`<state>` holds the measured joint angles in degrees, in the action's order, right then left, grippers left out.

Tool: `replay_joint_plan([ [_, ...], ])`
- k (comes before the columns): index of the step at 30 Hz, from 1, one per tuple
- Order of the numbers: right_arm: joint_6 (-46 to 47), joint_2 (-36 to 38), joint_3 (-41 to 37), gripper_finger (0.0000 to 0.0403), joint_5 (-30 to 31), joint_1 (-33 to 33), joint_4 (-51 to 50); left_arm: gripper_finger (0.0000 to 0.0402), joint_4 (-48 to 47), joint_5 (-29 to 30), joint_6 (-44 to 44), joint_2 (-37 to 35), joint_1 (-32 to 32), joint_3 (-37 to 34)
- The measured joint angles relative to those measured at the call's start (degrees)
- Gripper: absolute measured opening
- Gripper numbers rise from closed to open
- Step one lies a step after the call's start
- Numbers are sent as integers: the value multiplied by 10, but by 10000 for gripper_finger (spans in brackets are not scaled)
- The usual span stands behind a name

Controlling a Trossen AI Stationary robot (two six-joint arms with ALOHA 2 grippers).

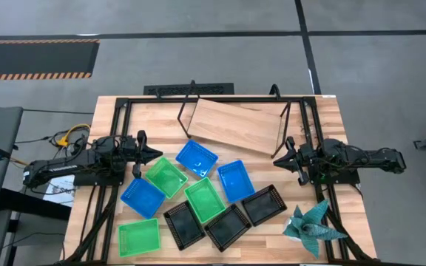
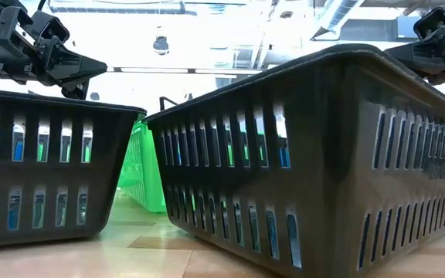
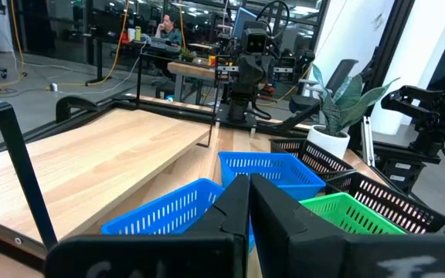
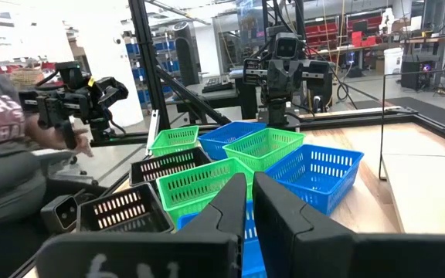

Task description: Stack baskets on shelf by color

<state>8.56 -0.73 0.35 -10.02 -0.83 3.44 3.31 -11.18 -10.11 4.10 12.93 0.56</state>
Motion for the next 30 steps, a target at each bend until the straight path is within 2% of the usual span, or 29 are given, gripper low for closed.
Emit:
replay_joint_plan([
  [9,-1,0,0,50,0,0,0,0,7,0,-5,0,0,0],
  [16,-40,0,0,50,0,0,2,0,2,0,-46,0,0,0],
  [21,-21,0,0,50,0,0,10,0,9,0,-84,0,0,0],
  [25,-14,0,0,50,0,0,34,0,53,0,-106,0,0,0],
  [30,75,0,9,50,-2,1,65,0,93,-4,-167,0,0,1],
])
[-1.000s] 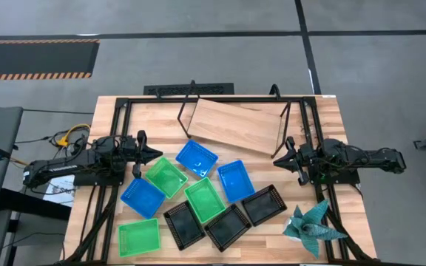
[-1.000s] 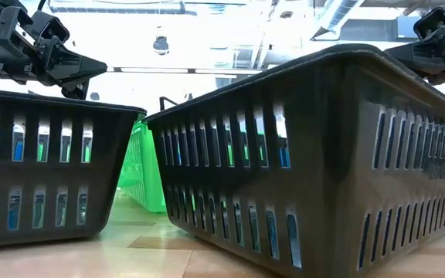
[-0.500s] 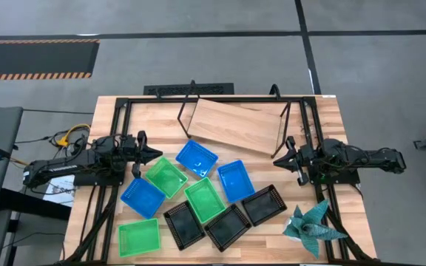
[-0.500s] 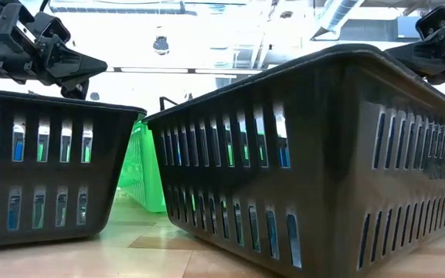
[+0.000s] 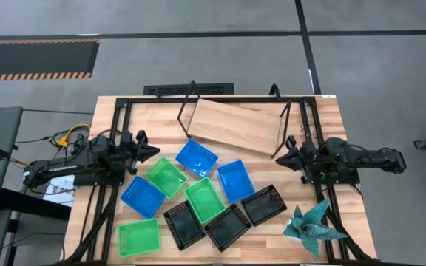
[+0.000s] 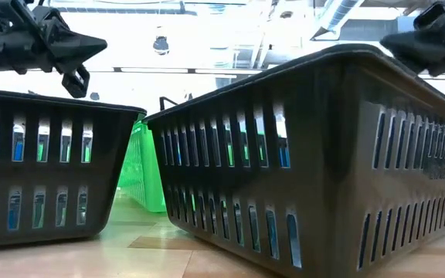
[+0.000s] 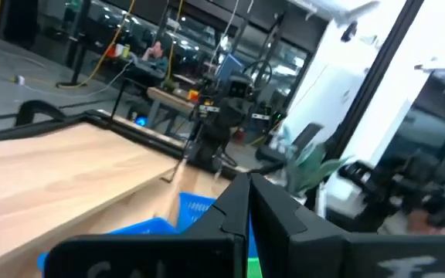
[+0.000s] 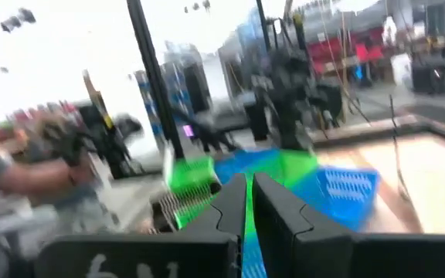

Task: Stack baskets on shelf by color
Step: Put the right black bin on the shelf

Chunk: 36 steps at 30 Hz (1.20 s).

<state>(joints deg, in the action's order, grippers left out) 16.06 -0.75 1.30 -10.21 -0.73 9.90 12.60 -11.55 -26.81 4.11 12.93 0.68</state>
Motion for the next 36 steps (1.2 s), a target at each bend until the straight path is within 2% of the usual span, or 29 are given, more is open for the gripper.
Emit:
replay_joint_plan([
  [7,65,1,2,50,-2,0,140,0,40,48,-45,0,0,4],
  [14,124,0,3,50,-2,0,226,0,98,56,-102,0,0,6],
  [21,126,0,3,50,-2,8,197,0,104,126,-127,0,0,7],
  [28,69,0,4,51,1,16,173,0,87,160,-74,0,0,7],
  [32,66,-1,17,65,14,16,150,14,110,137,-7,0,0,7],
  [36,61,-36,72,108,13,24,71,63,157,97,-17,0,0,7],
])
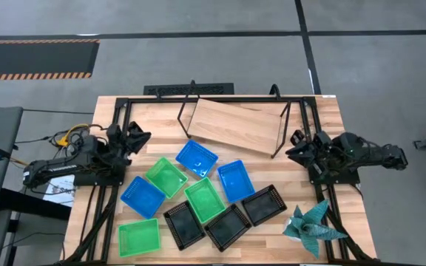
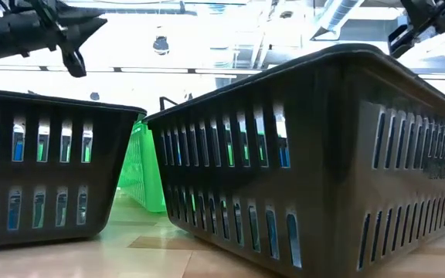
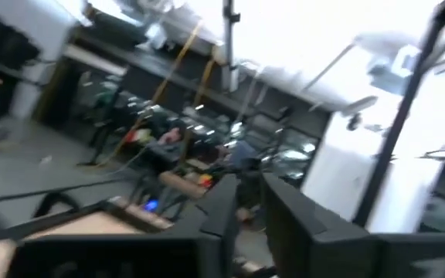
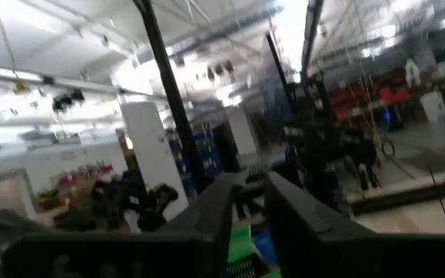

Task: Stack baskets on shelf by color
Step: Put the right black bin on the shelf

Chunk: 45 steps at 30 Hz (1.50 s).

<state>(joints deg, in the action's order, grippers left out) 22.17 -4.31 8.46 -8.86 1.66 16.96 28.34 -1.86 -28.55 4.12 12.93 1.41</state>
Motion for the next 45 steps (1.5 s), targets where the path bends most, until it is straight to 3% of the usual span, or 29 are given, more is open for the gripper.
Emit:
replay_joint_plan([
  [4,-22,-80,71,167,0,11,-51,125,63,-43,-40,0,0,7],
  [9,-8,-210,185,214,51,30,-218,186,2,-84,-56,5,0,73],
  [12,67,-287,257,217,89,45,-394,208,-77,-72,-45,20,0,123],
  [18,275,-451,324,200,90,82,-650,226,-176,-43,7,66,0,194],
  [24,402,-541,312,190,74,149,-664,227,-189,-43,20,101,0,202],
  [32,494,-593,310,195,94,220,-586,227,-188,-49,20,121,0,202],
  [45,529,-713,310,188,108,251,-570,227,-199,-84,24,121,0,202],
])
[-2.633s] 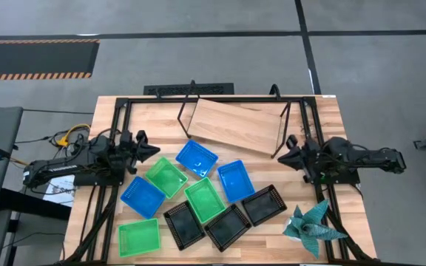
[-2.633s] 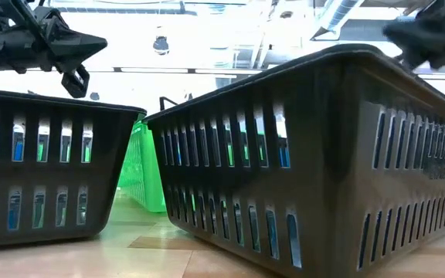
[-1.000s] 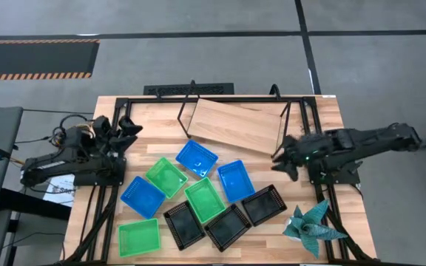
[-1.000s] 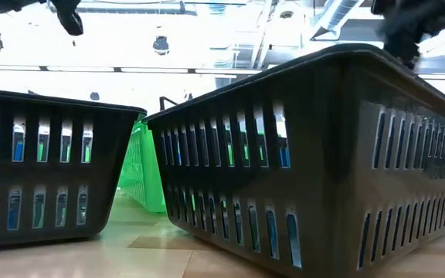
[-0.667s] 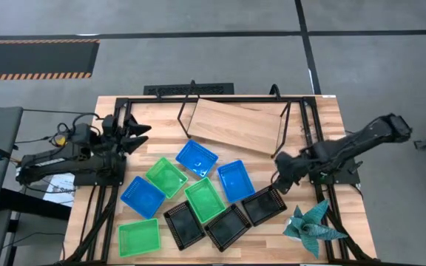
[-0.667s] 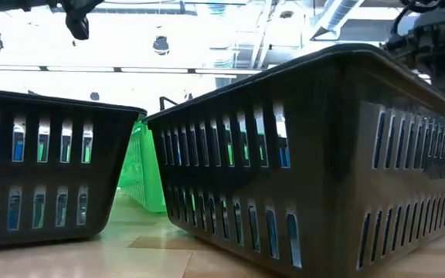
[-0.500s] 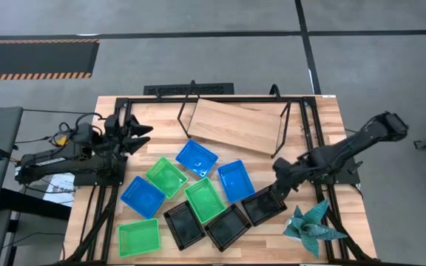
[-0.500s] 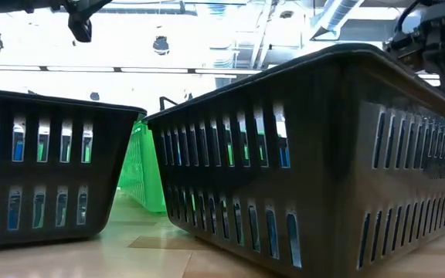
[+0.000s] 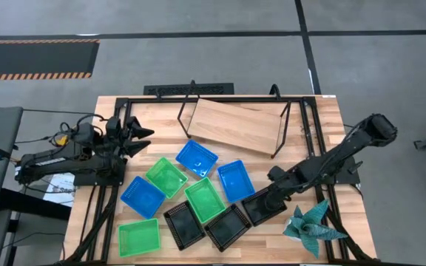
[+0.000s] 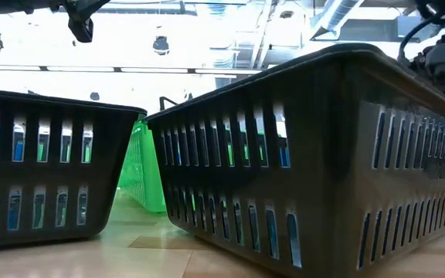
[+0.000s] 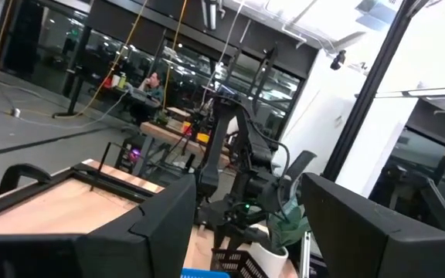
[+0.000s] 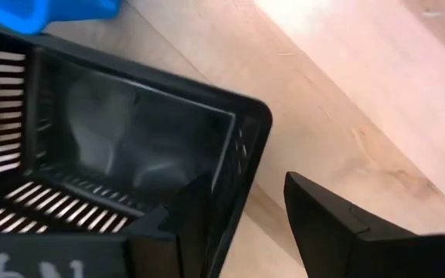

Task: Stack baskets on shelf by color
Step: Put the right black bin on the shelf

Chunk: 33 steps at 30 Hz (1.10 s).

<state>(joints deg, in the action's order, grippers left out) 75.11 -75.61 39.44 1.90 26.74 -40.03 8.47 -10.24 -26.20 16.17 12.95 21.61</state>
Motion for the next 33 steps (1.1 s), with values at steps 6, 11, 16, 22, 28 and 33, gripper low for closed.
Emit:
replay_joint_plan([
  [6,1,-17,0,138,-2,-3,0,227,0,1,0,0,0,0],
  [11,5,-7,0,33,-3,-3,-4,227,0,2,0,0,0,0],
  [16,5,9,3,22,-5,-3,-7,227,0,2,-3,-1,0,0],
  [22,-29,48,42,9,-5,-3,-52,227,0,3,-15,-1,0,0],
  [28,-52,102,134,16,0,-17,-198,227,0,4,-24,-1,0,0],
  [33,-119,136,227,11,53,-48,-289,227,0,3,-28,-1,0,0],
])
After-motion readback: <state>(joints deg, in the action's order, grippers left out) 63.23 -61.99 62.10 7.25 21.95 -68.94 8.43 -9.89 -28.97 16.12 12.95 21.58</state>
